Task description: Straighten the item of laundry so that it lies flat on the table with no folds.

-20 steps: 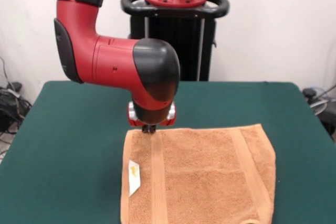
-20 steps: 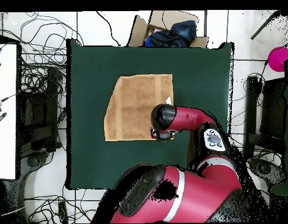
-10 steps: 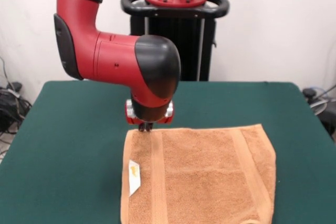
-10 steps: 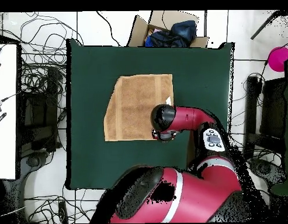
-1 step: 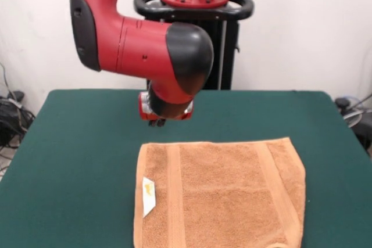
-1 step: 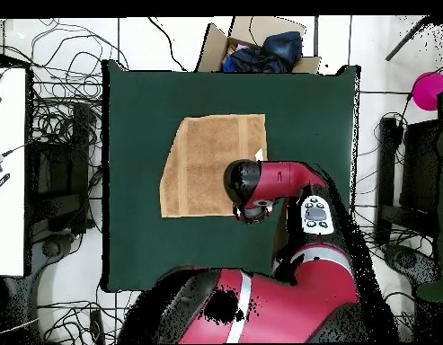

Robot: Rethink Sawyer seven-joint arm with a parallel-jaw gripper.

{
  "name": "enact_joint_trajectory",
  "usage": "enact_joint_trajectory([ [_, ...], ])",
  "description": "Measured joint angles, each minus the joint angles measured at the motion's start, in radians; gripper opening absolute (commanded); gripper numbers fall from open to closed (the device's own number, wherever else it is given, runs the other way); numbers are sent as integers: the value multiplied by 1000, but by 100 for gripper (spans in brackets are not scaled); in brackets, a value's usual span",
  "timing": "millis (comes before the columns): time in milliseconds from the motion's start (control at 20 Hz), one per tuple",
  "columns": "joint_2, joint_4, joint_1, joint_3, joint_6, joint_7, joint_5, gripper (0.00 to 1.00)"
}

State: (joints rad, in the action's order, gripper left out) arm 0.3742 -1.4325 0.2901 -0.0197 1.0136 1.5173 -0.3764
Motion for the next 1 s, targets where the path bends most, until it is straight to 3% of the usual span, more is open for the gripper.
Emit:
enact_joint_trajectory([
  [400,64,-37,26,28,-23,0,40,0],
  [600,74,-63,60,61,-130,0,91,0],
  [1000,41,-65,102,98,-270,0,104,0],
])
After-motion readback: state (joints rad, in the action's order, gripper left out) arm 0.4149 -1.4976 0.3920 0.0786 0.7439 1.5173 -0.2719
